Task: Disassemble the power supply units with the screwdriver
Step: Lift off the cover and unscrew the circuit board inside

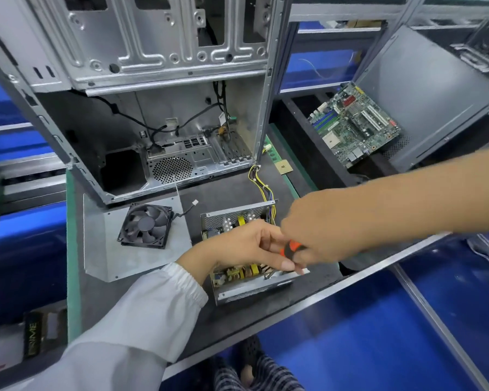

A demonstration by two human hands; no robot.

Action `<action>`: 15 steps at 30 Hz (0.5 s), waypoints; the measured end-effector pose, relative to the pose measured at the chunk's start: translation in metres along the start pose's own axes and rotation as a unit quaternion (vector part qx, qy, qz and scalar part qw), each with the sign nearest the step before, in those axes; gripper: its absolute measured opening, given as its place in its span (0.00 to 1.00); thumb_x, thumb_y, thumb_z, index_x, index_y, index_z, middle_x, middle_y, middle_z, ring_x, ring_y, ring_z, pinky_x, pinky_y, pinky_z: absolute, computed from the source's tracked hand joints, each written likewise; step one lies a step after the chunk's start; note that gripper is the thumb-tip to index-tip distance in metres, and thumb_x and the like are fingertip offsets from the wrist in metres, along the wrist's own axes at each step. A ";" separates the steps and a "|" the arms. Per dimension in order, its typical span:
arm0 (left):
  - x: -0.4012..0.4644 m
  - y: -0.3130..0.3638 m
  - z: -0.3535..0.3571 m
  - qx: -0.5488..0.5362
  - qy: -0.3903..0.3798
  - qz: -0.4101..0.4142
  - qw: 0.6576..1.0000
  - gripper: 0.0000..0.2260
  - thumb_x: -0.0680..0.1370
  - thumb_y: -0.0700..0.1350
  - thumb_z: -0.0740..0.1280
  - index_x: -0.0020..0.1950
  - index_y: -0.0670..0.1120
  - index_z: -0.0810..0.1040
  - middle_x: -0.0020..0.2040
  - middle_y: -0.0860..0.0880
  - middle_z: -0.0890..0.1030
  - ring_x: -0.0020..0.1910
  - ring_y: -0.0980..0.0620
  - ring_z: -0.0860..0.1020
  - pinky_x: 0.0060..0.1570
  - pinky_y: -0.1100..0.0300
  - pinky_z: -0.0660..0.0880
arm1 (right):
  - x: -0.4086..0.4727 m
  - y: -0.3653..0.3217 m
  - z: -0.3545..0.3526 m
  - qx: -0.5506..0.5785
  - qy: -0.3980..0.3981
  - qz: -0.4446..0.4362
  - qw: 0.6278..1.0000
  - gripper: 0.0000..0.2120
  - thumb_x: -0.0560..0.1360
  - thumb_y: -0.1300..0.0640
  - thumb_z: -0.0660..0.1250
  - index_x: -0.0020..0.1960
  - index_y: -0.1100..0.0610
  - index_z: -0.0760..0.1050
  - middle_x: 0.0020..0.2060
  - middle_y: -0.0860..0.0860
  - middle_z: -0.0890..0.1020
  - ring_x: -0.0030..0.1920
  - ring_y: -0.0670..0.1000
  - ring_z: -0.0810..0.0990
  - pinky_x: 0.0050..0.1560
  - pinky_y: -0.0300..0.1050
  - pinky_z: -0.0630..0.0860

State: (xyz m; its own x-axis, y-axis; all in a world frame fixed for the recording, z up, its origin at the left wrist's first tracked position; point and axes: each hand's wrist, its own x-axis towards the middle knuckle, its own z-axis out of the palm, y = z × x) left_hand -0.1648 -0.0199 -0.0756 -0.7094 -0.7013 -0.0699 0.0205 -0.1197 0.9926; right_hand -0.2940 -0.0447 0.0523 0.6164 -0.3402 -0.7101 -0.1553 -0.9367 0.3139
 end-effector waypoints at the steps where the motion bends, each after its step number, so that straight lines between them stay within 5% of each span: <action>1: -0.001 -0.001 -0.002 0.003 -0.015 0.003 1.000 0.16 0.75 0.28 0.66 0.45 0.49 0.82 0.38 0.54 0.82 0.41 0.64 0.80 0.43 0.74 0.72 | -0.005 -0.002 -0.005 -0.050 0.032 -0.009 0.998 0.11 0.78 0.53 0.60 0.59 0.53 0.72 0.41 0.49 0.76 0.38 0.51 0.76 0.26 0.40 0.60; 3: -0.001 -0.004 -0.008 0.044 0.000 -0.015 0.999 0.09 0.72 0.31 0.66 0.39 0.44 0.81 0.31 0.50 0.73 0.33 0.60 0.73 0.34 0.71 0.68 | -0.007 -0.006 0.009 -0.149 0.176 -0.072 0.970 0.14 0.75 0.58 0.60 0.60 0.53 0.69 0.44 0.50 0.77 0.40 0.51 0.75 0.28 0.43 0.63; 5: 0.000 -0.010 -0.012 0.069 0.043 -0.016 0.997 0.09 0.70 0.37 0.67 0.43 0.29 0.76 0.35 0.41 0.71 0.37 0.48 0.67 0.33 0.61 0.65 | -0.013 -0.013 0.008 -0.167 0.203 -0.076 0.962 0.12 0.72 0.54 0.67 0.55 0.48 0.75 0.42 0.46 0.77 0.40 0.49 0.75 0.28 0.42 0.62; 8: -0.001 -0.008 -0.005 0.059 0.037 0.000 0.998 0.03 0.73 0.36 0.74 0.44 0.41 0.83 0.37 0.39 0.80 0.37 0.47 0.74 0.38 0.54 0.72 | -0.015 -0.009 -0.001 -0.054 0.161 -0.041 0.985 0.23 0.65 0.42 0.74 0.56 0.47 0.73 0.43 0.49 0.77 0.40 0.52 0.78 0.28 0.42 0.61; 11: 0.000 -0.008 -0.002 0.013 0.035 0.009 0.999 0.12 0.72 0.31 0.72 0.46 0.49 0.83 0.39 0.50 0.83 0.39 0.54 0.79 0.40 0.62 0.75 | -0.011 -0.001 -0.006 0.039 0.139 0.095 0.985 0.28 0.70 0.27 0.54 0.51 0.51 0.68 0.34 0.50 0.69 0.40 0.55 0.78 0.27 0.43 0.57; 13: 0.002 -0.008 -0.003 0.037 0.048 0.010 0.998 0.08 0.73 0.32 0.73 0.49 0.42 0.83 0.43 0.47 0.83 0.44 0.51 0.80 0.46 0.58 0.76 | -0.008 -0.003 -0.014 0.014 0.158 0.117 0.980 0.26 0.75 0.30 0.46 0.40 0.52 0.63 0.29 0.49 0.62 0.33 0.55 0.70 0.26 0.43 0.54; 15: 0.001 -0.007 -0.003 0.031 0.046 0.012 0.998 0.09 0.73 0.32 0.72 0.52 0.34 0.81 0.46 0.44 0.83 0.47 0.51 0.80 0.52 0.55 0.76 | -0.004 -0.006 -0.010 0.018 0.161 0.111 0.981 0.23 0.79 0.35 0.44 0.38 0.52 0.61 0.32 0.50 0.67 0.33 0.54 0.66 0.27 0.43 0.56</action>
State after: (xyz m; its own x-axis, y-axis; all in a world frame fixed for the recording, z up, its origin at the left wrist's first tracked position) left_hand -0.1633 -0.0216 -0.0828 -0.6416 -0.7652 -0.0527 -0.0092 -0.0610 0.9981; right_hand -0.2881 -0.0373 0.0593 0.7753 -0.4971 -0.3896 -0.3363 -0.8471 0.4116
